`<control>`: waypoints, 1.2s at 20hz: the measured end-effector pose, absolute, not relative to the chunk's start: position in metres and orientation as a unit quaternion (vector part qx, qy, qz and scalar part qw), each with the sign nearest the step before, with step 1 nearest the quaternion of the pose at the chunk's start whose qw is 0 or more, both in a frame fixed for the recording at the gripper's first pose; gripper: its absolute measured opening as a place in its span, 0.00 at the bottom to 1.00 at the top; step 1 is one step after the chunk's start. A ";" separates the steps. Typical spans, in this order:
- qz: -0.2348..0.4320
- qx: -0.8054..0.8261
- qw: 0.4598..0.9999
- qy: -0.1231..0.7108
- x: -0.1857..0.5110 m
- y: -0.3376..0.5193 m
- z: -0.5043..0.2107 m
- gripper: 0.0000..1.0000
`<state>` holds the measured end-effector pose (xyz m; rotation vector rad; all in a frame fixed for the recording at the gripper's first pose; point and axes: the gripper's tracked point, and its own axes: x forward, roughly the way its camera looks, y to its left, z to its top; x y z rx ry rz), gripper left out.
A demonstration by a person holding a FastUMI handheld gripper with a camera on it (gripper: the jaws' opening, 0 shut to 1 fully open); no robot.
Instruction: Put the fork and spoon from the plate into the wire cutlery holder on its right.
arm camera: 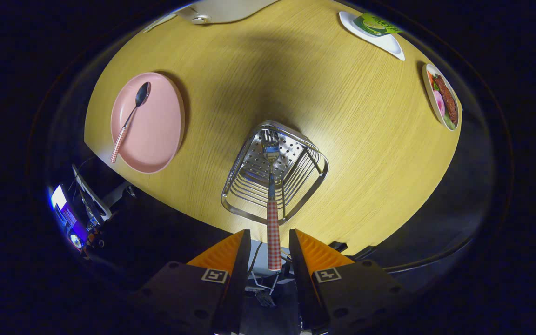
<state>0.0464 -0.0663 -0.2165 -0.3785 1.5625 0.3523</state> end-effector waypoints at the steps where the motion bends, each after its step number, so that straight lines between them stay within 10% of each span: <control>1: 0.158 -0.160 0.695 0.683 0.048 -0.068 -0.210 0.52; 10: 0.211 0.026 0.817 0.536 0.039 0.005 -0.134 0.47; 24: 0.260 0.226 0.762 0.548 0.010 0.231 -0.189 0.47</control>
